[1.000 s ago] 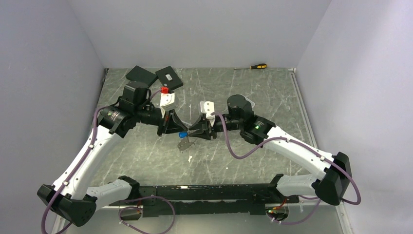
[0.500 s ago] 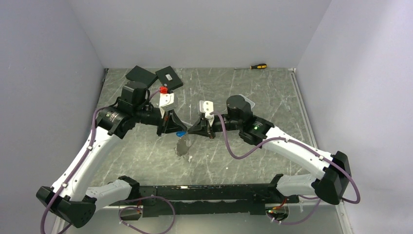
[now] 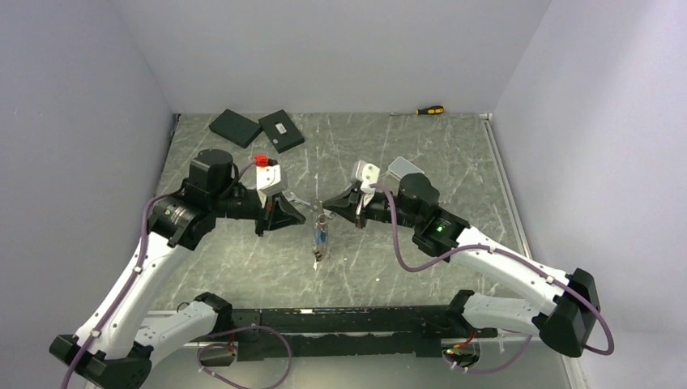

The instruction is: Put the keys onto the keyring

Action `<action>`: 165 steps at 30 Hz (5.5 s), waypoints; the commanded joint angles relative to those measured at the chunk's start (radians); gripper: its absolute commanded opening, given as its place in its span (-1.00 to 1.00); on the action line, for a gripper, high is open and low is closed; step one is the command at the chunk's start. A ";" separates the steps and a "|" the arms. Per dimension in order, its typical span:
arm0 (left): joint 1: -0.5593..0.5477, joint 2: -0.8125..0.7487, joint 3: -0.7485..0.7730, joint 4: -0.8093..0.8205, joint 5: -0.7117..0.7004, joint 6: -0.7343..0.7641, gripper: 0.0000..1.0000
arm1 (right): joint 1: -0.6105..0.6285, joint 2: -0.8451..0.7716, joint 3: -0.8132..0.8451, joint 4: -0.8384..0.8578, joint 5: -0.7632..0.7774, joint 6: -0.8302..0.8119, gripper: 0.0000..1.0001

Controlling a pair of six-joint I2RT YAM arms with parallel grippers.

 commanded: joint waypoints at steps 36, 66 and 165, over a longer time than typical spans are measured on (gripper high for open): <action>-0.003 -0.171 -0.335 0.234 -0.660 -0.332 0.49 | -0.001 0.099 -0.118 0.317 0.114 0.033 -1.00; -0.003 0.055 -0.388 0.115 -1.130 -0.714 0.98 | 0.050 -0.136 -0.627 0.253 0.636 0.426 0.93; -0.292 0.057 -0.599 0.470 -0.947 -0.777 -1.00 | -0.061 -0.018 -0.240 -0.271 0.390 0.384 0.61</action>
